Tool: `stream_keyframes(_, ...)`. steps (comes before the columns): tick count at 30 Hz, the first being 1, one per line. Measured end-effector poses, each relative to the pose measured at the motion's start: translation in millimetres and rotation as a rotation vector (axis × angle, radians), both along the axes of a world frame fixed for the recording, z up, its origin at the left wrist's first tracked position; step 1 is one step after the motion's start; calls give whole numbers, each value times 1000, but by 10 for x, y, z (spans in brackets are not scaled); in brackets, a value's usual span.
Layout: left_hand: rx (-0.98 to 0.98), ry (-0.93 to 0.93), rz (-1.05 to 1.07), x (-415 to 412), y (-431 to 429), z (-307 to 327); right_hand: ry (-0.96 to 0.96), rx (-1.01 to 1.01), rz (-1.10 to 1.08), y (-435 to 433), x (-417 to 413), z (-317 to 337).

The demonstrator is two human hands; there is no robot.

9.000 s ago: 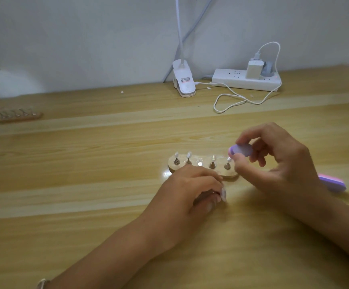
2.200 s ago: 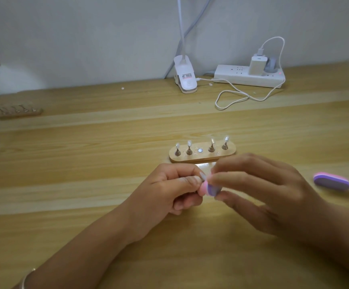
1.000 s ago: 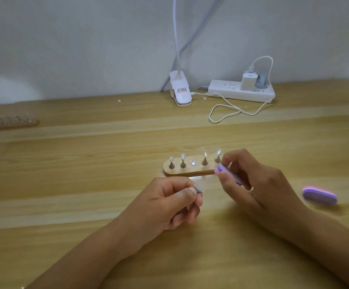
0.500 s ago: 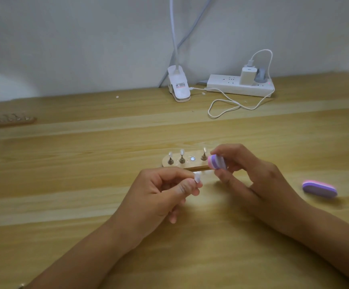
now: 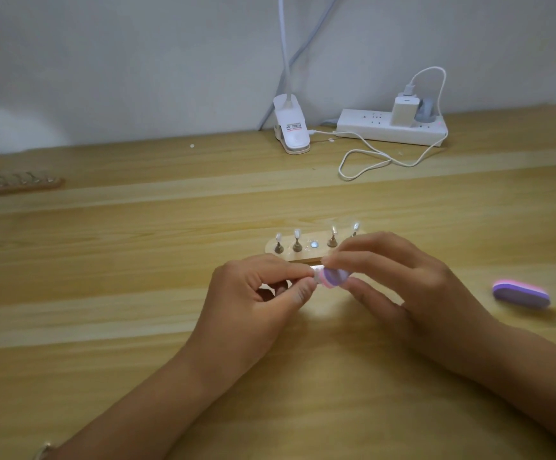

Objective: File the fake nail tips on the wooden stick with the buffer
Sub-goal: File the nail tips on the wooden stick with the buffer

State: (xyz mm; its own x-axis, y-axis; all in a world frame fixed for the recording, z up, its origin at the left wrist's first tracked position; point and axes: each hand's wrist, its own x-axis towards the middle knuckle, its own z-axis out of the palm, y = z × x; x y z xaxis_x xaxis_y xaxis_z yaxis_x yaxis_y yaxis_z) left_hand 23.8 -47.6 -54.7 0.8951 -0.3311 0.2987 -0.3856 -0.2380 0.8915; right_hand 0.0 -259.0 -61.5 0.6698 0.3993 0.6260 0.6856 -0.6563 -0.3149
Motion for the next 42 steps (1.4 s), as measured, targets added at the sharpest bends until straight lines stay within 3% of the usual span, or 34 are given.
stream_keyframes(15, 32, -60, -18, -16, -19, 9, -134, -86, 37, 58, -42, -10)
stream_keyframes(42, -61, 53, -2, 16, -23, 5, -60, -11, 63, 51, -20, -13)
